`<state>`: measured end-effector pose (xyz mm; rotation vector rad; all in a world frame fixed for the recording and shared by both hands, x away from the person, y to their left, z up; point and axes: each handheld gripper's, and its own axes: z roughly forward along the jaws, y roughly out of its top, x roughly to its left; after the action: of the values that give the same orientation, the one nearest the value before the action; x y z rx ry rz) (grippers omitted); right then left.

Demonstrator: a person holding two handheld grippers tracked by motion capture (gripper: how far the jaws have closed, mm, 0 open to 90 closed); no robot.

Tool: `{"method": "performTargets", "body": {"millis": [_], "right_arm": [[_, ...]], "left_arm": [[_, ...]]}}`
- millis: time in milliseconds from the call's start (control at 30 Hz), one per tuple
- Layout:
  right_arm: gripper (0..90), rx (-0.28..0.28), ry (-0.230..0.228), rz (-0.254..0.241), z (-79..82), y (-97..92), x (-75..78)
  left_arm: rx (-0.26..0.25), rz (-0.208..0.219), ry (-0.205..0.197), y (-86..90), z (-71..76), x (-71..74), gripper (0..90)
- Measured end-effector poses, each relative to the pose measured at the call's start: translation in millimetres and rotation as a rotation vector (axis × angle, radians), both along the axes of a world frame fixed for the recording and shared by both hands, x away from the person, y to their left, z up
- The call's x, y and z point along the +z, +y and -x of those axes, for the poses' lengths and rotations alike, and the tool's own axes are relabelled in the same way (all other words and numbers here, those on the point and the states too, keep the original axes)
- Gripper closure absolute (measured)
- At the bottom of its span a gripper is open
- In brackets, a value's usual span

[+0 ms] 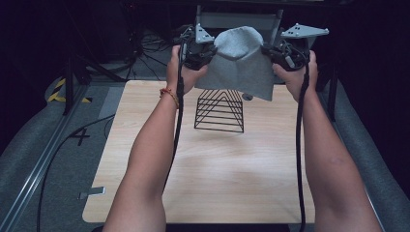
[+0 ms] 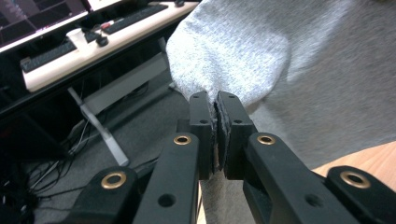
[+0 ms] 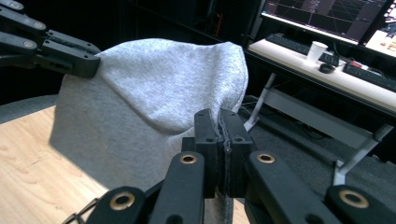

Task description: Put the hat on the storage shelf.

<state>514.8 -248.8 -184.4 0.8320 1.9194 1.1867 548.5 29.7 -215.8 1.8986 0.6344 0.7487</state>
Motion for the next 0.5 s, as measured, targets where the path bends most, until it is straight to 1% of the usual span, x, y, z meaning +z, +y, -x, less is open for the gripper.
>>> {"method": "performTargets", "body": {"millis": [67, 100, 167, 300, 333, 367, 433, 500], "right_arm": [[87.8, 0.008, 0.003, -0.018, -3.3, -0.3, -2.0], [87.8, 0.007, 0.008, -0.02, -4.8, 0.1, -3.4], [87.9, 0.006, 0.01, -0.019, -6.4, 0.5, -4.9], [87.8, 0.012, 0.021, -0.032, -11.5, 1.1, -9.3], [87.8, 0.01, 0.028, -0.029, -11.8, 1.7, -9.9], [87.8, 0.011, 0.028, -0.024, -11.7, 1.6, -9.9], [87.8, 0.011, 0.028, -0.025, -11.2, 1.3, -9.4], [87.9, 0.011, 0.026, -0.029, -10.1, -0.2, -8.0]], "left_arm": [[0.008, 0.004, 0.01, 2.0, -2.9, -1.7, 85.6], [0.02, -0.001, 0.008, 2.8, -4.4, -2.9, 85.6], [0.022, -0.003, 0.01, 5.5, -6.9, -3.8, 85.6], [0.025, 0.03, 0.032, 11.9, -11.2, -7.1, 85.6], [0.024, 0.034, 0.039, 12.9, -11.3, -7.5, 85.6], [0.02, 0.051, 0.053, 14.3, -11.2, -8.4, 85.6], [0.011, 0.053, 0.052, 15.7, -11.1, -7.4, 85.6], [-0.001, 0.062, 0.061, 16.9, -9.2, -5.8, 85.6]]}}
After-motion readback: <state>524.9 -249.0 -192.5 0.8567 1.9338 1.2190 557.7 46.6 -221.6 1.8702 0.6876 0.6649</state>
